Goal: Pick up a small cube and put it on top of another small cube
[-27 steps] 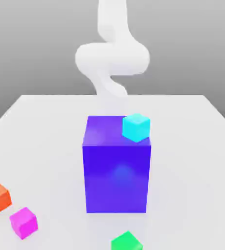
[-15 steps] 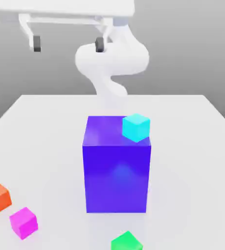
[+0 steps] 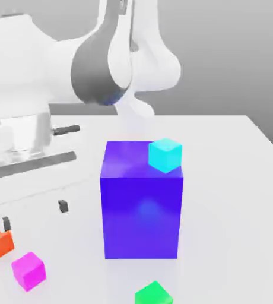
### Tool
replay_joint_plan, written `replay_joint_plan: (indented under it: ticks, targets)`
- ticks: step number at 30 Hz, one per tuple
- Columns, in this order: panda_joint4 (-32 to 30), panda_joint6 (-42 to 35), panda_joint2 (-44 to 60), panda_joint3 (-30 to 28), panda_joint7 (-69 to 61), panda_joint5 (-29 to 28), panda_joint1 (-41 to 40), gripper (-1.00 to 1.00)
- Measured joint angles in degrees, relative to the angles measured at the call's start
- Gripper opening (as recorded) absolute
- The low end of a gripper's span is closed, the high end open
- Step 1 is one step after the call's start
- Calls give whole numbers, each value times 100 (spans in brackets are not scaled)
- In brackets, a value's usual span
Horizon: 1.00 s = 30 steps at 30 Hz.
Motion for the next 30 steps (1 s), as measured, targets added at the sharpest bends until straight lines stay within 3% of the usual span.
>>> replay_joint_plan:
  ticks: [7, 11, 12, 19, 24, 30]
  targets:
    - [-127, 524, 1147, 144, -1404, 66, -587, 0]
    - [61, 1095, 1962, 749, -1952, 652, -1105, 0]
    - [94, 1190, 2092, 865, -2025, 744, -1201, -100]
    - [91, 1171, 2084, 857, -2022, 735, -1197, -100]
    - [-136, 543, 1204, 237, -1391, -26, -677, -100]
    - [-7, 195, 944, 303, -40, -384, 219, -100]
